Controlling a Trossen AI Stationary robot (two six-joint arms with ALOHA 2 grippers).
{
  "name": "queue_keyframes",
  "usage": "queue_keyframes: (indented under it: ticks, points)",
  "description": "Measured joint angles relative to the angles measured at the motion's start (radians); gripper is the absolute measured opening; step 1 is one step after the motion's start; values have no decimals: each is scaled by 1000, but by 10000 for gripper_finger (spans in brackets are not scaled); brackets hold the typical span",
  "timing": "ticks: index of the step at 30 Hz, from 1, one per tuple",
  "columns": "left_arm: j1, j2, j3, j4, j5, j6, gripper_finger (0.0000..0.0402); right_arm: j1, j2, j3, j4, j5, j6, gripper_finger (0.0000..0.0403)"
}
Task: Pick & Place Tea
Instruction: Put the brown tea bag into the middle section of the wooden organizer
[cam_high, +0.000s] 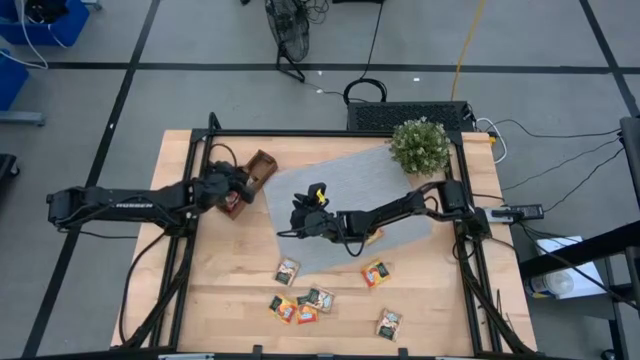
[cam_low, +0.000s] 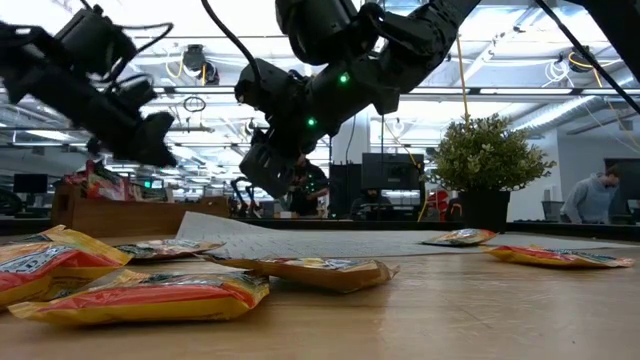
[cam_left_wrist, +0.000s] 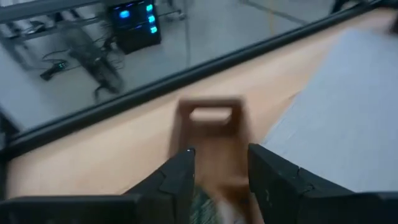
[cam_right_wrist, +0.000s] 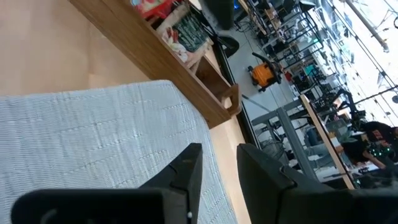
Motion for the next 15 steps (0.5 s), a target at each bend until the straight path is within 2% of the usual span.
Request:
queue_keyframes:
  ticks: [4,11,15]
  points:
    - [0,0,84,1,123,34,153,23,0,0,0,0,-6,91]
    - [0,0,193,2,445,43,152,104,-23,-1,-49,1,13,91]
    - [0,0,203,34,512,37,152,180,-83,0,-158,0,100,89]
